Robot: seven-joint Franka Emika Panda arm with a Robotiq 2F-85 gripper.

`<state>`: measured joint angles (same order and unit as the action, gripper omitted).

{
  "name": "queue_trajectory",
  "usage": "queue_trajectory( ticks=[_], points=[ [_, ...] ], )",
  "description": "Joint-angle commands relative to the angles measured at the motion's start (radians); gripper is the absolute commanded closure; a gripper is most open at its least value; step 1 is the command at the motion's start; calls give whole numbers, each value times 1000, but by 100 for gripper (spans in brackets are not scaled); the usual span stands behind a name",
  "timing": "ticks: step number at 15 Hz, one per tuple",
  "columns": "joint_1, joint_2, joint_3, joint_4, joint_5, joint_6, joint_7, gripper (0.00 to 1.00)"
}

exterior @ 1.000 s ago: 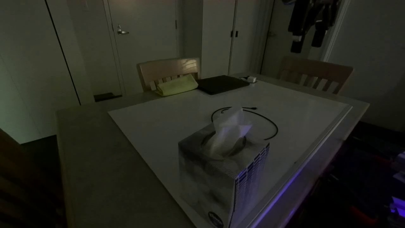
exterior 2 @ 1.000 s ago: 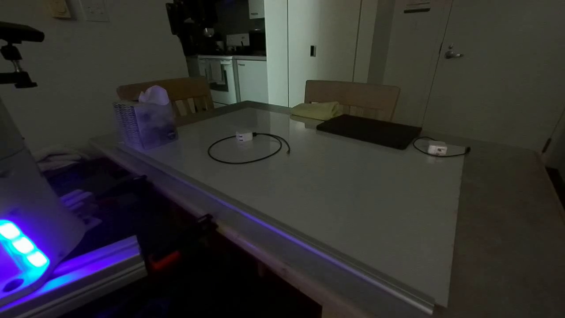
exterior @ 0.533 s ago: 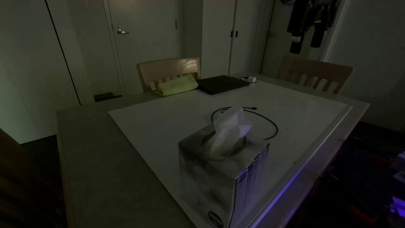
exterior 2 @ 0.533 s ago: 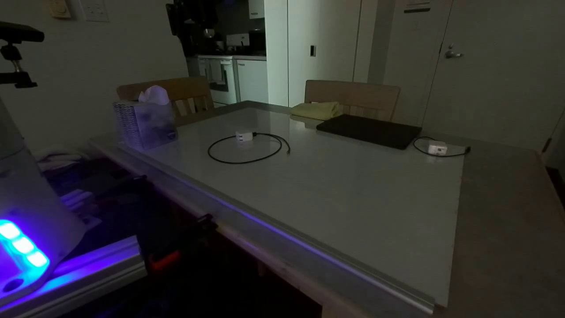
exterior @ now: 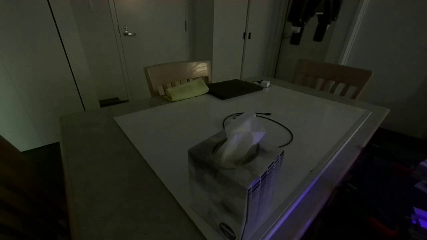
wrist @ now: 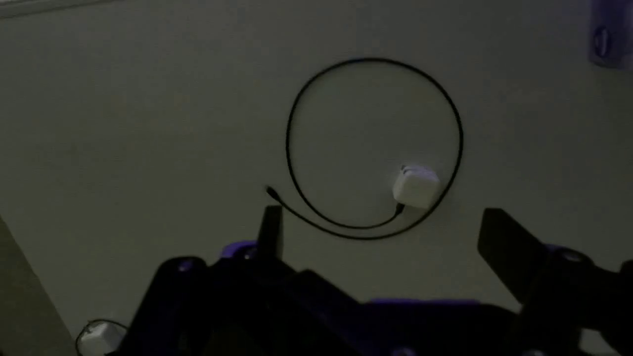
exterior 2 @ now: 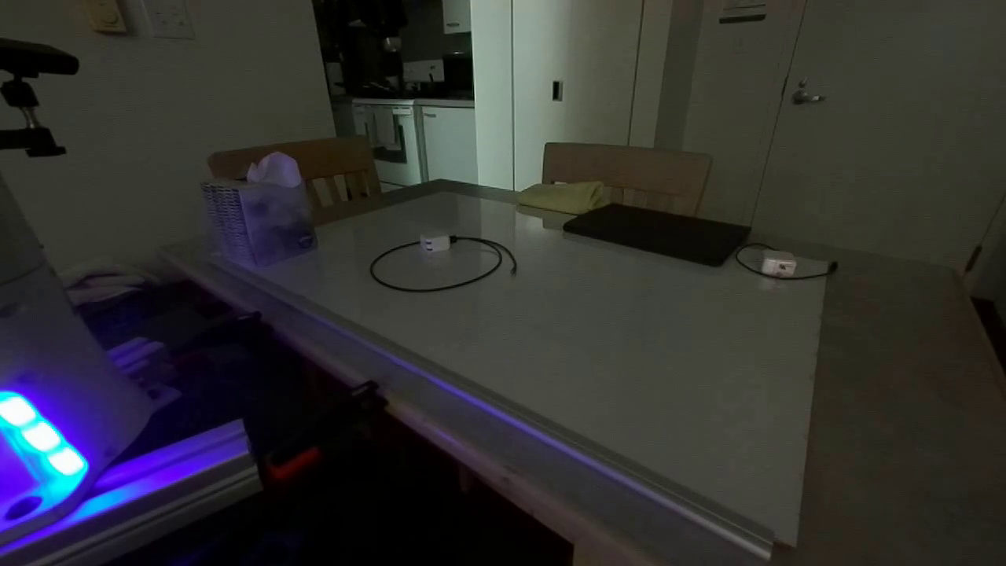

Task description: Pick up the yellow cloth from the table and move it to the right.

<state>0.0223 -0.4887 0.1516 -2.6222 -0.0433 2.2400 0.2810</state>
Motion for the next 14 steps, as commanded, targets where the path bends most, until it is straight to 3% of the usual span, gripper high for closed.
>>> queue_trajectory(
  ticks=[1, 5, 6, 9, 14],
  points=[
    [-8, 187, -20, 166, 24, 56, -2, 0],
    [8, 404, -49, 377, 51, 44, -49, 0],
    [6, 264, -39, 252, 19, 63, -7, 0],
    [12, 387, -51, 351, 30, 62, -22, 0],
    [13, 401, -52, 365, 30, 61, -22, 0]
  ],
)
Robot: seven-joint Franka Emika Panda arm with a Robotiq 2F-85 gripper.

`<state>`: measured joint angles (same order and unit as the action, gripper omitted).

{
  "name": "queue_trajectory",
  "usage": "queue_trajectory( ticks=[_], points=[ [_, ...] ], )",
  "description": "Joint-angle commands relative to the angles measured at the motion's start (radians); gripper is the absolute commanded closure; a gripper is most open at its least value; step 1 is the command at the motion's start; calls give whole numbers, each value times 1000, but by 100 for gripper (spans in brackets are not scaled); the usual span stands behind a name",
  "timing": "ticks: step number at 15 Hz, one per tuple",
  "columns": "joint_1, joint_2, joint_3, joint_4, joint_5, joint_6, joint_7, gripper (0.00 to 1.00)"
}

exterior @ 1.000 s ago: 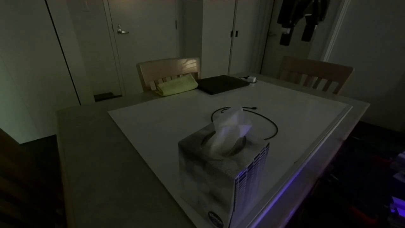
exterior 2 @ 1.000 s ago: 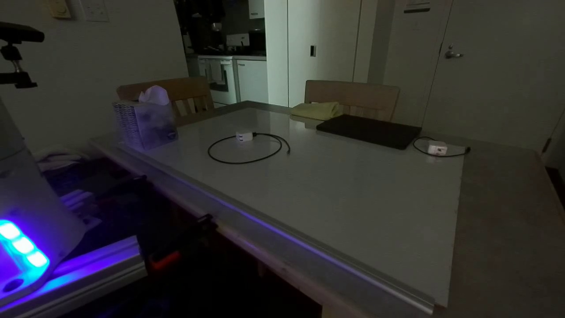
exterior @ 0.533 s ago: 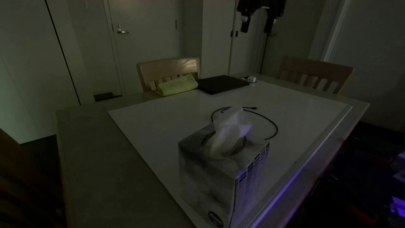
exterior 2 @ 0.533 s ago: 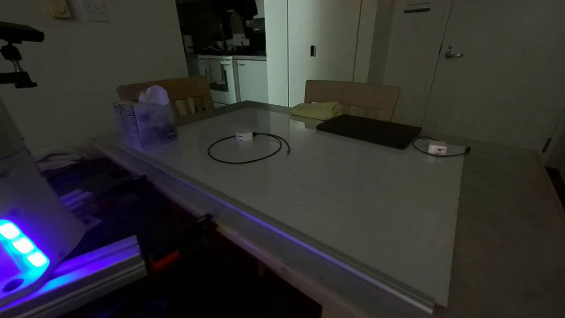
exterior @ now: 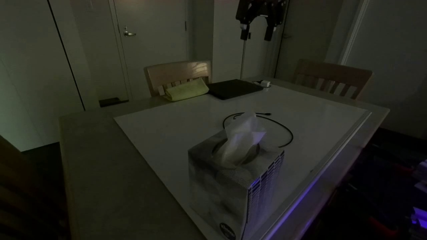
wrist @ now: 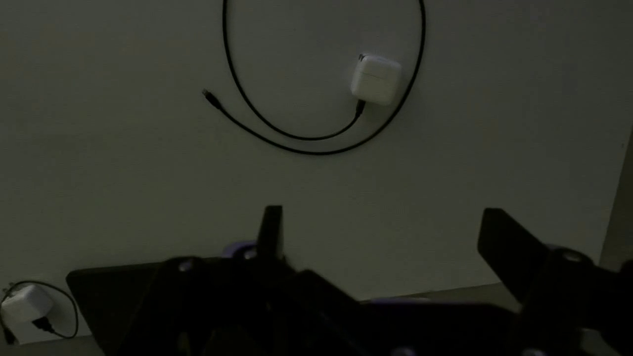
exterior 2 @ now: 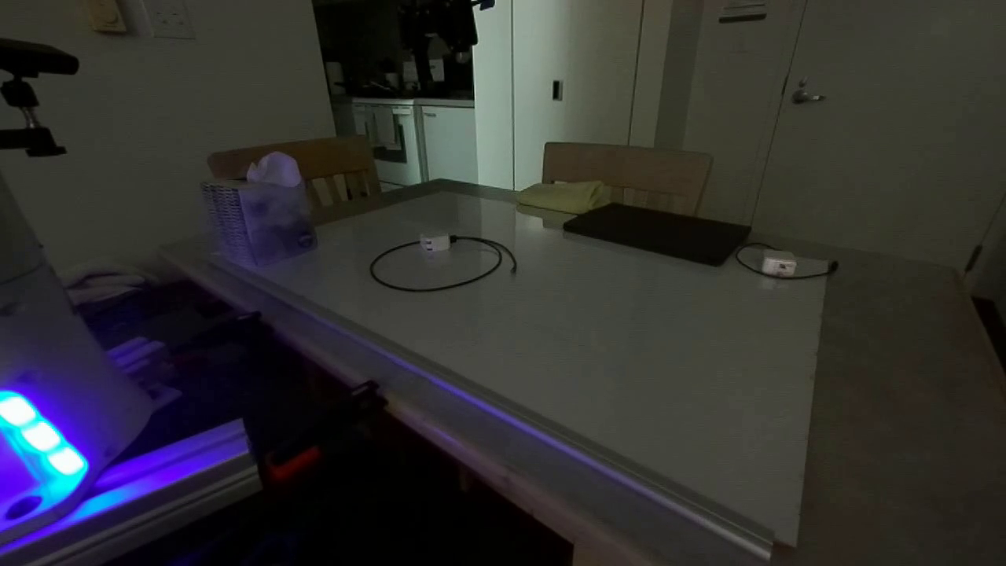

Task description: Pick up the yellow cloth from the table and move it to the right.

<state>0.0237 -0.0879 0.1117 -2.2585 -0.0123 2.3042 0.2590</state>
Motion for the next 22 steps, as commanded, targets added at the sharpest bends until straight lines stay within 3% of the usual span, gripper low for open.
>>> queue_trajectory(
  ticks=[1, 6, 11, 17, 19, 20, 22],
  points=[
    [12, 0, -12, 2, -1, -3, 0, 0],
    [19, 89, -12, 22, 100, 152, 74, 0],
    [48, 204, -2, 25, 255, 434, 92, 0],
    [56, 342, 18, 74, 362, 735, 89, 0],
    [-16, 340, 126, 95, 493, 731, 13, 0],
    [51, 322, 35, 57, 404, 724, 81, 0],
    [12, 330, 97, 77, 460, 727, 44, 0]
  ],
)
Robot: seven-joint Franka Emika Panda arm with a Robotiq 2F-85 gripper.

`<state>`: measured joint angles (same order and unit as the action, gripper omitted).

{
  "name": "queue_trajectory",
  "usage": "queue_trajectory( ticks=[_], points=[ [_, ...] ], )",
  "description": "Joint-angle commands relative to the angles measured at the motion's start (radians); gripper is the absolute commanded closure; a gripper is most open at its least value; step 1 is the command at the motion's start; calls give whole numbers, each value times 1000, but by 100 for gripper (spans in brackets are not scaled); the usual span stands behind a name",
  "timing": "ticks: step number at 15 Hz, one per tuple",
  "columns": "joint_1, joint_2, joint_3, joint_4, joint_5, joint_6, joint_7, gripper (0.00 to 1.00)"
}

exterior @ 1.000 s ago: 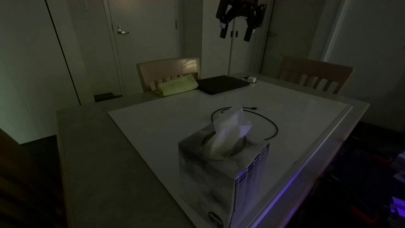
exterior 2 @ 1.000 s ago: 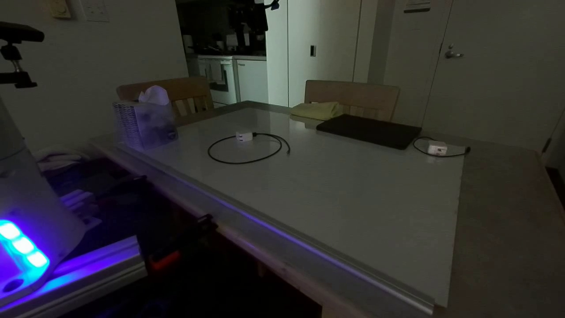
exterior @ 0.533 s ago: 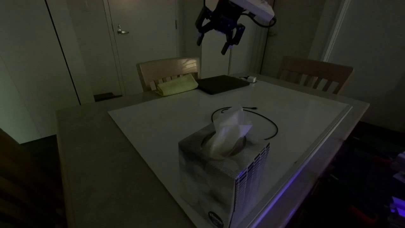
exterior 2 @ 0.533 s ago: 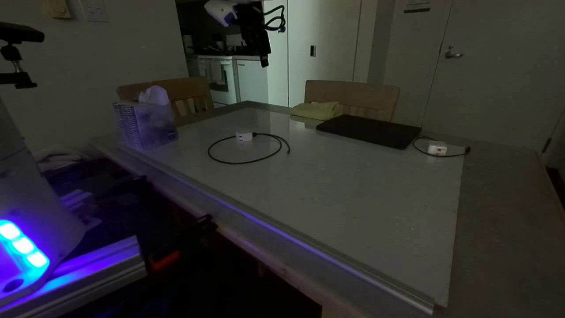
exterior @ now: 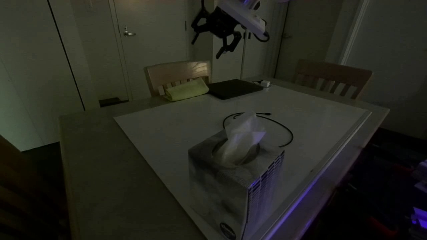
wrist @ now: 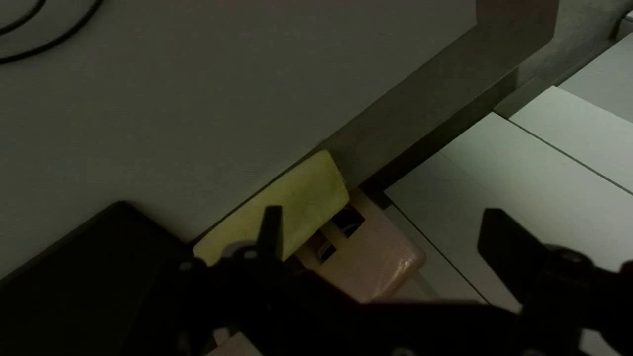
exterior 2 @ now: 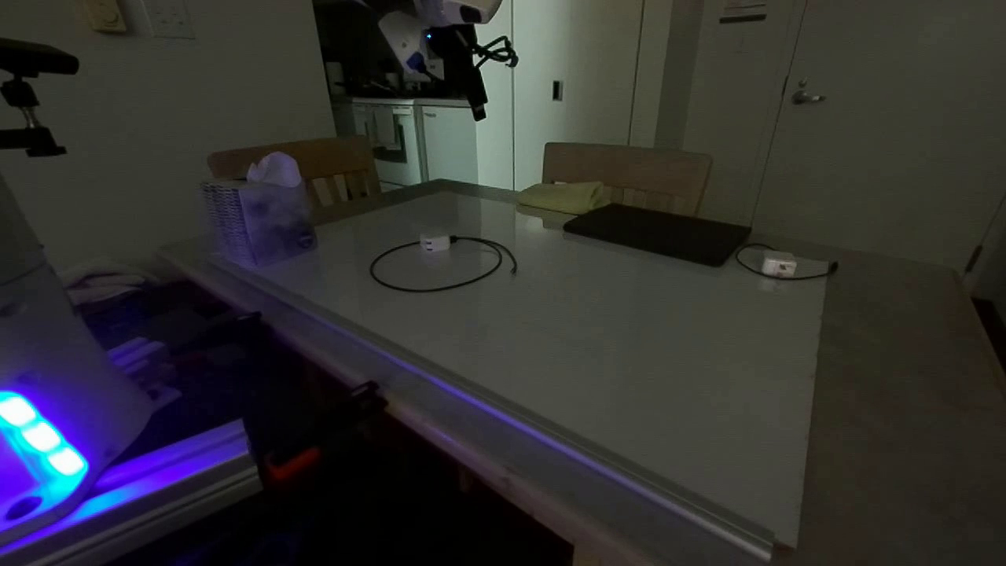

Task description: Pick up the yellow cloth from the table and move it to the right.

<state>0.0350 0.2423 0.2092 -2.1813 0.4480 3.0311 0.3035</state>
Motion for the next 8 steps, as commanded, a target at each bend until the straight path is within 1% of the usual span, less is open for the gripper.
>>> queue_trajectory(
  ticks=[1, 2, 3, 4, 5, 7, 8],
  points=[
    [-3, 0, 6, 4, 2, 0, 0, 0],
    [-4, 0, 8, 6, 3, 0, 0, 0],
    [1, -1, 5, -2, 10, 27, 19, 0],
    [32, -3, -33, -4, -2, 38, 55, 0],
    [46, 7, -56, 2, -14, 48, 88, 0],
    [99, 21, -140, 22, -85, 38, 215, 0],
    [139, 31, -200, 38, -134, 29, 294, 0]
  ],
)
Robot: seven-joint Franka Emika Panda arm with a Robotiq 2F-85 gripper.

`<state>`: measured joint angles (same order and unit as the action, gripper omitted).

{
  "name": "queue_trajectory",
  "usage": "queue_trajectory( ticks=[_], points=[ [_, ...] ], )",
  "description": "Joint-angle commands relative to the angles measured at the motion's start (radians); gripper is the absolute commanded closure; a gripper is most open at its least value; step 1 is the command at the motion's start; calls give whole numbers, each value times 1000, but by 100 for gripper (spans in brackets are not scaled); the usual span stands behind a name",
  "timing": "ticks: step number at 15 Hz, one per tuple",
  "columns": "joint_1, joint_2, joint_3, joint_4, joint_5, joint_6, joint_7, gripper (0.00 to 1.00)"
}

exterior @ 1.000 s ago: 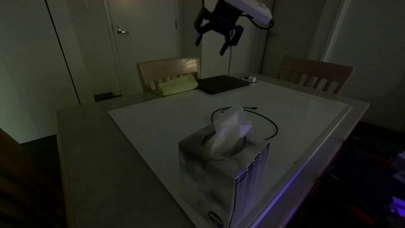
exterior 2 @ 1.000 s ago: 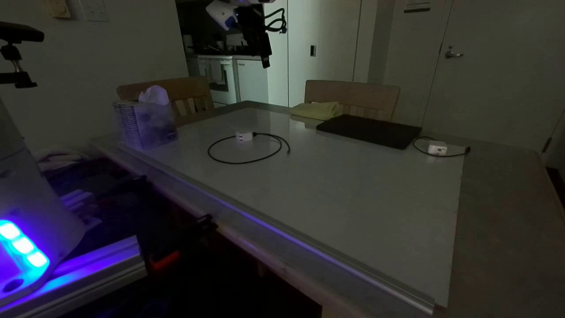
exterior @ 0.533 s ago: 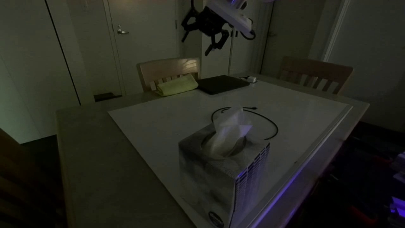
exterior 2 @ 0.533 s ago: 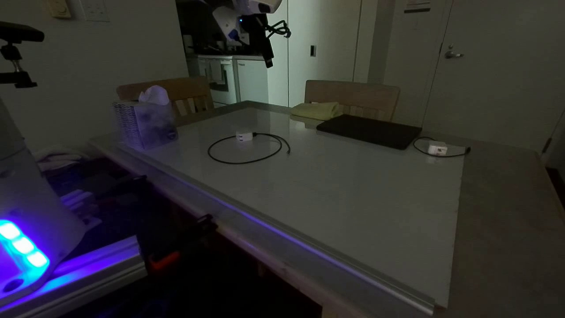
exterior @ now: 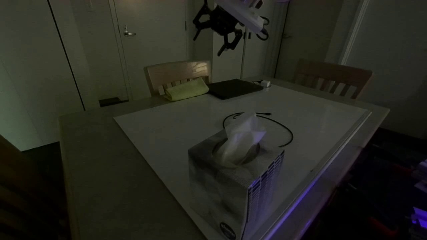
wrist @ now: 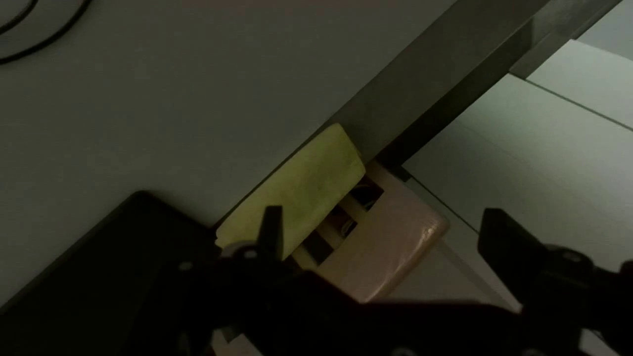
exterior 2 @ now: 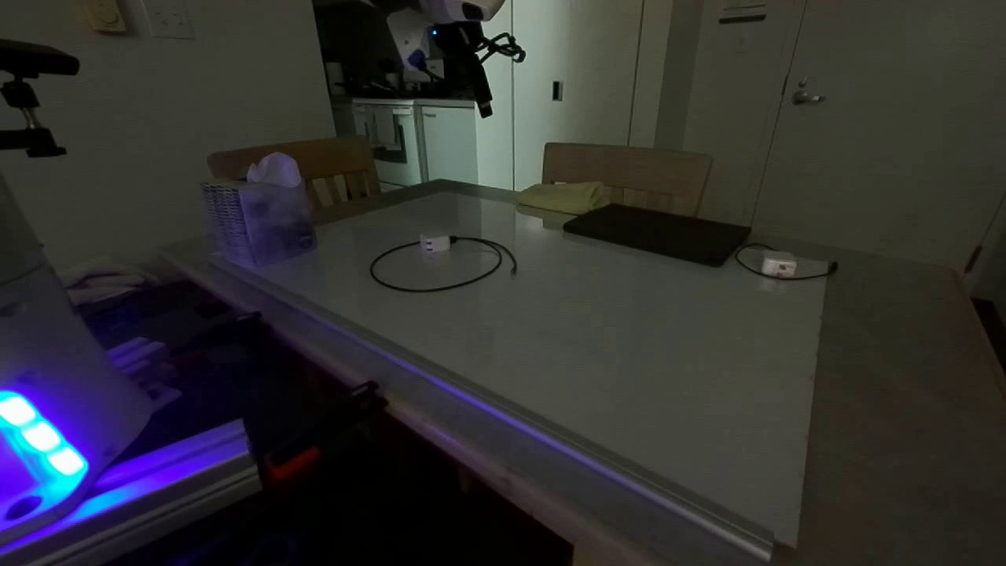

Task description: Pick up the yellow cloth from the table and move it to the right.

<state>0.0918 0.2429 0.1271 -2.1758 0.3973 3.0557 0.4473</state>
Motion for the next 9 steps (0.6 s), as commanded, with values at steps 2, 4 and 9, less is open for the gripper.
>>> queue_trajectory(
  ticks=[2, 4, 9],
  points=[
    [155, 63, -226, 81, -179, -20, 291, 0],
    [237, 115, -336, 161, -266, -61, 436, 0],
    [222, 137, -299, 236, -293, -192, 524, 0]
  ],
)
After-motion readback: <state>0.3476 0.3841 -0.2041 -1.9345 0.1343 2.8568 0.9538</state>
